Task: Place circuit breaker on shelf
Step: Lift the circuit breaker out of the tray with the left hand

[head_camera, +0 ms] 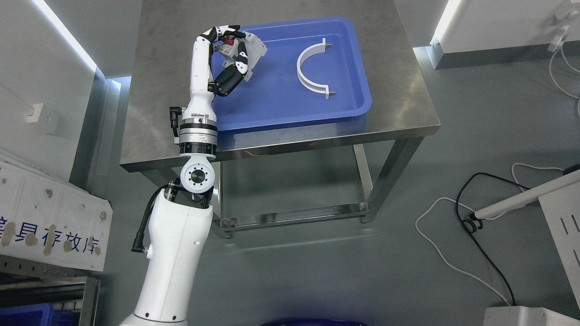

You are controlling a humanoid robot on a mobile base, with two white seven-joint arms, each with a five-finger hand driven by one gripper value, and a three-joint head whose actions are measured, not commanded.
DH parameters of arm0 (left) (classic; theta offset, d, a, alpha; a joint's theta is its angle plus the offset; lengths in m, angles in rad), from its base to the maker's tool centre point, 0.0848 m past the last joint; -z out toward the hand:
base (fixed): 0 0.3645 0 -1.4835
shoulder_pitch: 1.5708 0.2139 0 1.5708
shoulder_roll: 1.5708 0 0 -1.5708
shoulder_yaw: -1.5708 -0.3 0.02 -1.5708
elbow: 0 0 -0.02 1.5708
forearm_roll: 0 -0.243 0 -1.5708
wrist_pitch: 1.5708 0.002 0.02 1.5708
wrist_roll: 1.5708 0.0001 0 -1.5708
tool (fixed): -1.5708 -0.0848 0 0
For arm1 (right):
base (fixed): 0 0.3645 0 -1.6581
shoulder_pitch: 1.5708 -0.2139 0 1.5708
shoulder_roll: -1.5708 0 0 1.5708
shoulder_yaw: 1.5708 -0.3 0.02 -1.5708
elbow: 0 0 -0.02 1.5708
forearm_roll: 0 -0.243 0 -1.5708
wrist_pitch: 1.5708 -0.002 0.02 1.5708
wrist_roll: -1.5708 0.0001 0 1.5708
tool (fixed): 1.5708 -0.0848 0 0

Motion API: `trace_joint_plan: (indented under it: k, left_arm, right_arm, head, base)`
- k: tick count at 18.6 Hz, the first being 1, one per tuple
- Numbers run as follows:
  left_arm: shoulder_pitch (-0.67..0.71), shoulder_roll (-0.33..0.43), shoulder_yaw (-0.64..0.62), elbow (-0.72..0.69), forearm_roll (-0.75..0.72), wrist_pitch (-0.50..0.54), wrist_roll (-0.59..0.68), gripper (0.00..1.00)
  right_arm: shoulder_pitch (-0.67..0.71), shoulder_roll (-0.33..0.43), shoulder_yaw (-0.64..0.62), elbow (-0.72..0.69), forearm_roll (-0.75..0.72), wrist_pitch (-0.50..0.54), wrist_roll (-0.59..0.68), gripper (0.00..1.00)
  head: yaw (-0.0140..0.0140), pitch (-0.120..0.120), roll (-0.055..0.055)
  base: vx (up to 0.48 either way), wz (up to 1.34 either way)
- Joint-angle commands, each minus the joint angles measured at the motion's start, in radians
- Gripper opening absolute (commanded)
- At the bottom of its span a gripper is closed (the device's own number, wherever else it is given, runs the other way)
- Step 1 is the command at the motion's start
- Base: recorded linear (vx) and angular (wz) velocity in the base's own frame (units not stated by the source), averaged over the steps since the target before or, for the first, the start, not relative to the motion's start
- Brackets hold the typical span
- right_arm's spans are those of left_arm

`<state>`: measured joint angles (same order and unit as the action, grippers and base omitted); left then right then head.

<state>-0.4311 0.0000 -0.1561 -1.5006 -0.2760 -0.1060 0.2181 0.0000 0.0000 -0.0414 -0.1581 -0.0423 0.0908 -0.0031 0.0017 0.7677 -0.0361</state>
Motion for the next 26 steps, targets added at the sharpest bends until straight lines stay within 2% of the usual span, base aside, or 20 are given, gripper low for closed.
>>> trace_joint_plan:
  k: [1, 4, 9, 16, 26]
  left_arm:
    - [0.002, 0.017, 0.115, -0.099, 0.136, -0.035, -0.002, 0.02]
    - [0.023, 0.017, 0.116, -0.133, 0.191, -0.072, -0.005, 0.02]
    - [0.084, 0.017, 0.096, -0.153, 0.195, -0.101, -0.008, 0.02]
    - [0.103, 0.017, 0.102, -0.17, 0.198, -0.101, -0.014, 0.02]
    - [0.186, 0.017, 0.128, -0.207, 0.196, -0.092, -0.127, 0.02]
  right_arm:
    - [0.015, -0.017, 0.0, 0.0, 0.001, -0.043, 0.0, 1.0]
    - [0.015, -0.017, 0.0, 0.0, -0.001, -0.043, 0.0, 1.0]
    - [0.015, -0.017, 0.0, 0.0, 0.001, -0.043, 0.0, 1.0]
    - [0.015, -0.017, 0.0, 0.0, 0.001, -0.043, 0.0, 1.0]
    - [0.015, -0.017, 0.0, 0.0, 0.001, -0.043, 0.0, 1.0]
  head:
    - [0.0, 0.0, 0.0]
    - [0.0, 0.0, 0.0]
    - [0.0, 0.0, 0.0]
    - [0.0, 0.0, 0.0]
    - [0.0, 0.0, 0.0]
  base:
    - [0.0, 0.0]
    - [0.0, 0.0]
    - [0.0, 0.0]
    - [0.0, 0.0]
    - [-0.025, 0.01]
